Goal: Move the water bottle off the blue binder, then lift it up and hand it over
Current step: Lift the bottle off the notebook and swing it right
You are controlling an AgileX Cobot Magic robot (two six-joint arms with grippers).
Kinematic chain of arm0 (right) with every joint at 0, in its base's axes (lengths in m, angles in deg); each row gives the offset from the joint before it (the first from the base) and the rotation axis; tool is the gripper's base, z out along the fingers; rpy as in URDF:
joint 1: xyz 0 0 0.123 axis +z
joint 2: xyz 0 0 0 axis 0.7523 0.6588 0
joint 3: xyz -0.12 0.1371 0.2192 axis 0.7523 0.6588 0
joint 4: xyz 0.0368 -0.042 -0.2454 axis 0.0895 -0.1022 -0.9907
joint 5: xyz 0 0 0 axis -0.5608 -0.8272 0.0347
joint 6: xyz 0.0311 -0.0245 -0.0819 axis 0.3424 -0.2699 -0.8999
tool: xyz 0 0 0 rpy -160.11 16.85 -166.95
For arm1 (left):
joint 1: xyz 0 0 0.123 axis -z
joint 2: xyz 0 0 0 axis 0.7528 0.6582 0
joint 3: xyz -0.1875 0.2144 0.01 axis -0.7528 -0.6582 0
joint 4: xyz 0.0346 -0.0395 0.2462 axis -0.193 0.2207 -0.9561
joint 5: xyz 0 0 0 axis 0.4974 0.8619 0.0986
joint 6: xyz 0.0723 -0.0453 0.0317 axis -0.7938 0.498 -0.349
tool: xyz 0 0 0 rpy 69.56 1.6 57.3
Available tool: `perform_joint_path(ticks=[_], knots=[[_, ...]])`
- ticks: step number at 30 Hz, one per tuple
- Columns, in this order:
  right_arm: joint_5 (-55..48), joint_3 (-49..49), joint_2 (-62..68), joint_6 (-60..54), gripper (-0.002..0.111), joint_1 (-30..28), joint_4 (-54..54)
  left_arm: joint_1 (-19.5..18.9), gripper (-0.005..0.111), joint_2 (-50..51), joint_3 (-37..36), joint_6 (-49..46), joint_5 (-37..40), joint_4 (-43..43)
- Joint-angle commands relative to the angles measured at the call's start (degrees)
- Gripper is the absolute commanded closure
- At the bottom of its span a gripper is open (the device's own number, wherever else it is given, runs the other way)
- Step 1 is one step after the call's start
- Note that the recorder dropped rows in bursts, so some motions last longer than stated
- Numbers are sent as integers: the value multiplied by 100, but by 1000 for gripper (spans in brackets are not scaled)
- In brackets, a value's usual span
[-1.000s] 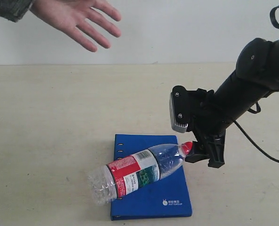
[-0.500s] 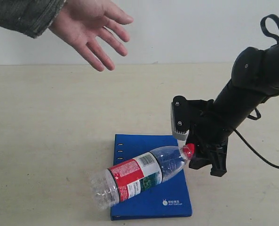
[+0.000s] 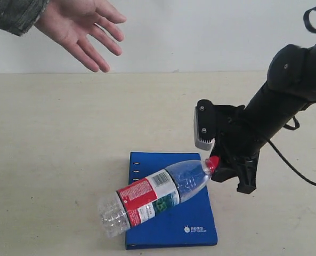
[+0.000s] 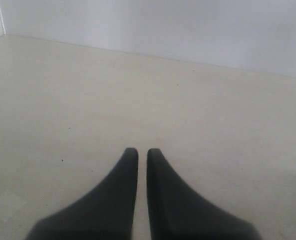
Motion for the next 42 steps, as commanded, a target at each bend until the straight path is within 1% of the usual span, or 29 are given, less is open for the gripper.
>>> perform_joint_path(ticks=[1, 2, 3, 5, 8, 10, 20, 24, 28, 34, 42], knots=[[-1, 22, -759, 883, 108, 2, -733, -22, 100, -22, 3, -17, -29, -9], [-1, 22, -949, 1259, 108, 2, -1168, -22, 100, -22, 3, -17, -29, -9], [-31, 22, -1009, 1434, 108, 2, -1374, -22, 100, -22, 3, -17, -29, -9], [-301, 22, -1189, 2195, 108, 2, -2092, -22, 100, -22, 3, -17, -29, -9], [-391, 22, -1262, 3399, 108, 2, -2769, -22, 100, -22, 3, -17, -29, -9], [-366, 22, -1355, 3810, 108, 2, -3049, -22, 100, -22, 3, -17, -29, -9], [-212, -11, -2072, 4340, 108, 2, -3359, -22, 100, -22, 3, -17, -29, -9], [-212, -11, -2197, 4371, 108, -10, -3414, -22, 100, -22, 3, -17, -29, -9], [-154, -11, -2226, 4596, 108, -221, -3440, -22, 100, -22, 3, -17, -29, -9], [170, -11, -2344, 4883, 108, -741, -3425, -22, 100, -22, 3, -17, -29, -9], [317, -11, -2508, 4932, 108, -741, -3367, -22, 100, -22, 3, -17, -29, -9]])
